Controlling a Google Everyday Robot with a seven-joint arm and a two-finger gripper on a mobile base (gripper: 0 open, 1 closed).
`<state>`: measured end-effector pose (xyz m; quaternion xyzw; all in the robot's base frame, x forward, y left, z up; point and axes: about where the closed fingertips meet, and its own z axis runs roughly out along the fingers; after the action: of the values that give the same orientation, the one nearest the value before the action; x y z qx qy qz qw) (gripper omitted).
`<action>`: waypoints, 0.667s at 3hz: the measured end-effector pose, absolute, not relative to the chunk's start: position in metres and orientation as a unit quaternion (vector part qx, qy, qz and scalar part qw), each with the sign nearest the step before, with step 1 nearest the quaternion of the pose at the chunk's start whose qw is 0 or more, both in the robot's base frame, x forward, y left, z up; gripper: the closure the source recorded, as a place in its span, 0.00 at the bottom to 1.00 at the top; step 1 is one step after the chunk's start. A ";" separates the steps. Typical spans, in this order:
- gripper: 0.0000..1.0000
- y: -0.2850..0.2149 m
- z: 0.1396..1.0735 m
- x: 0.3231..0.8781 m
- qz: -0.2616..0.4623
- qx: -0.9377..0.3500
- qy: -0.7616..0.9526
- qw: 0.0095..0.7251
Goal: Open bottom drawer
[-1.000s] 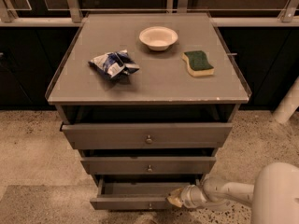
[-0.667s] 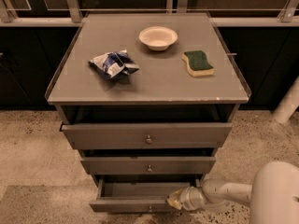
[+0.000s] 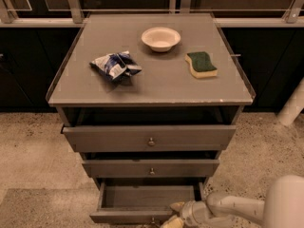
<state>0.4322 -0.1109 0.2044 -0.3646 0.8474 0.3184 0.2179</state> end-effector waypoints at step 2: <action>0.00 -0.099 0.214 0.398 0.359 -0.363 0.832 0.217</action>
Offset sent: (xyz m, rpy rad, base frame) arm -0.1566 0.0152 0.0391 0.2990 0.0373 0.0797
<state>0.3985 -0.0988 0.2138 -0.3634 0.8318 0.3590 0.2173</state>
